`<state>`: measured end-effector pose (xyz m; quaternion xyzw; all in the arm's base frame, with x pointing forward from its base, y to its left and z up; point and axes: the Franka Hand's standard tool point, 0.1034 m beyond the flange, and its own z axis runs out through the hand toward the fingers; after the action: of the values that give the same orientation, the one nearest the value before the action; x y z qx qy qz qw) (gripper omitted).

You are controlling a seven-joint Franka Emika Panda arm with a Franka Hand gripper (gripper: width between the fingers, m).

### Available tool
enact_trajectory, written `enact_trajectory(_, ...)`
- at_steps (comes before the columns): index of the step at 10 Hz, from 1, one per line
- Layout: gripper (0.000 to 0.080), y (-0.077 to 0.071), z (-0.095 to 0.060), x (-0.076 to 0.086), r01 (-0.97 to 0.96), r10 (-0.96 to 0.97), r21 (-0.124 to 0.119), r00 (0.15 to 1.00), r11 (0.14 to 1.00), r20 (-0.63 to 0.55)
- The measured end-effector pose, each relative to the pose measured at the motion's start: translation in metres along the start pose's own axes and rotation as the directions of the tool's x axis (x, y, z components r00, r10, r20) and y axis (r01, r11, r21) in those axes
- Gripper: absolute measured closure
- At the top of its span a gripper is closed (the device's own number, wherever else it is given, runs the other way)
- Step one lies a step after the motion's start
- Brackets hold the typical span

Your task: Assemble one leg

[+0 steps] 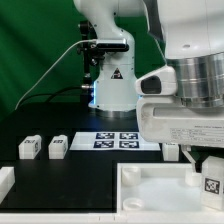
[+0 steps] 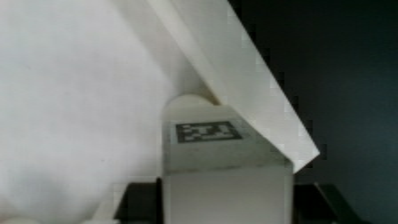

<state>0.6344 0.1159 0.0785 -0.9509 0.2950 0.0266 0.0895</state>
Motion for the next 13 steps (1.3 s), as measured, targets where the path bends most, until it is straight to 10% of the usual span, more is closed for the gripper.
enact_trajectory(1, 0.0489, -0.0002, 0.0003, -0.0003, 0.001, -0.001, 0.0, 1.0, 1.0, 0.0)
enact_trajectory(2, 0.0254, -0.0002, 0.0003, -0.0004, 0.001, -0.001, 0.0, 1.0, 1.0, 0.0)
enact_trajectory(5, 0.0156, -0.0003, 0.0005, -0.0005, 0.001, -0.001, 0.0, 1.0, 1.0, 0.001)
enact_trajectory(10, 0.015, -0.0003, 0.0005, -0.0006, 0.002, -0.002, 0.0, 1.0, 1.0, 0.001)
enact_trajectory(12, 0.0426, -0.0003, 0.0006, -0.0006, 0.002, -0.002, 0.0, 1.0, 1.0, 0.001)
enact_trajectory(13, 0.0426, 0.0003, 0.0005, -0.0004, 0.001, -0.001, -0.002, 1.0, 1.0, 0.001)
